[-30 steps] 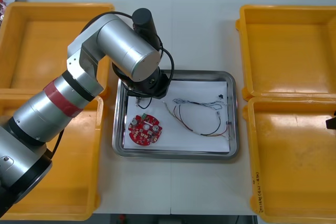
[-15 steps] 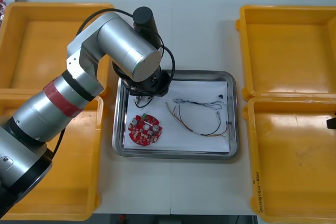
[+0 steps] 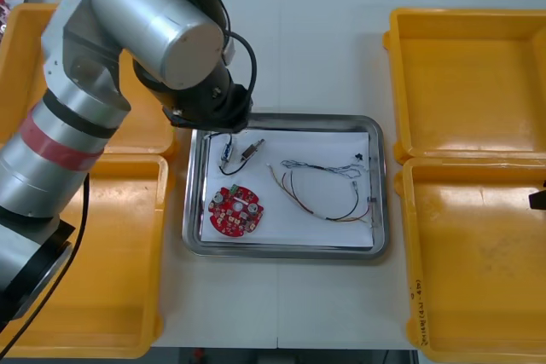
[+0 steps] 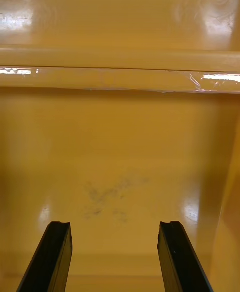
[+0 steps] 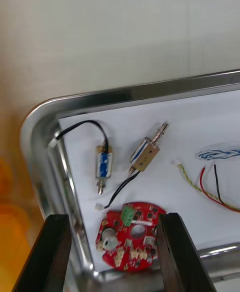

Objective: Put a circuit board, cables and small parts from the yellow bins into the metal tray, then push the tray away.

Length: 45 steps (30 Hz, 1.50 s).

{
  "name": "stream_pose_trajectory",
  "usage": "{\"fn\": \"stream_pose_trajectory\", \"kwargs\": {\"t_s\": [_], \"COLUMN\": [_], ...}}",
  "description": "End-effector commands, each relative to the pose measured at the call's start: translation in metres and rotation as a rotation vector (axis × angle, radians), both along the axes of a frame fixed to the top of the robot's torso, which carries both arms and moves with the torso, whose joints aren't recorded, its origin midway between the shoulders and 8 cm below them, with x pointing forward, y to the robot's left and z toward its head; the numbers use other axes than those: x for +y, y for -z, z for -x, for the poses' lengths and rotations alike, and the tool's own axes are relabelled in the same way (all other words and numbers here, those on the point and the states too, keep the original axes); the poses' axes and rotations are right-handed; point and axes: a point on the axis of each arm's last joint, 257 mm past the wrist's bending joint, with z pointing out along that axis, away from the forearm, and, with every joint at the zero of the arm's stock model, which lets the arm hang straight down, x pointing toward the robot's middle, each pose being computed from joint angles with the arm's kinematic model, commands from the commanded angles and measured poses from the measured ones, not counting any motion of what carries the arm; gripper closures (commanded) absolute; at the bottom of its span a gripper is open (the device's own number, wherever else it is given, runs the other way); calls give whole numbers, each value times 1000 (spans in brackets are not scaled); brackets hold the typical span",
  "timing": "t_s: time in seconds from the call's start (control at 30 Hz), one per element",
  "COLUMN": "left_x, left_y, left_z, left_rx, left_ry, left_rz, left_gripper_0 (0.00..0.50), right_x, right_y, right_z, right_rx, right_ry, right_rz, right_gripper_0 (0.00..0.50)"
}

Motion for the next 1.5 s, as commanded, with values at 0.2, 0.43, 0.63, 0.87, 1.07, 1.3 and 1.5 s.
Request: {"fn": "stream_pose_trajectory", "kwargs": {"t_s": [0.2, 0.43, 0.63, 0.87, 1.07, 1.3, 1.5], "left_x": [47, 99, 145, 196, 237, 262, 265], "left_y": [-94, -96, -98, -101, -87, -69, -54], "left_z": [-8, 0, 6, 12, 28, 52, 69], "left_rx": [-152, -184, -193, -208, -181, -139, -110], "left_ry": [-68, -119, -159, -194, -226, -244, -232], "left_rz": [108, 99, 77, 47, 10, 4, 5], "left_gripper_0": [0, 0, 0, 0, 0, 0, 0], "right_x": [39, 91, 136, 189, 237, 291, 333], "right_y": [-12, -22, -30, -34, -36, -23, -10], "right_z": [1, -8, -15, -17, -19, -3, 6], "right_rx": [-33, -51, -57, -59, -75, -65, -41], "right_ry": [-97, -255, -396, -557, -693, -889, -1032], "right_rz": [10, -6, -10, 16, 84, 190, 260], "right_gripper_0": [0, 0, 0, 0, 0, 0, 0]}}
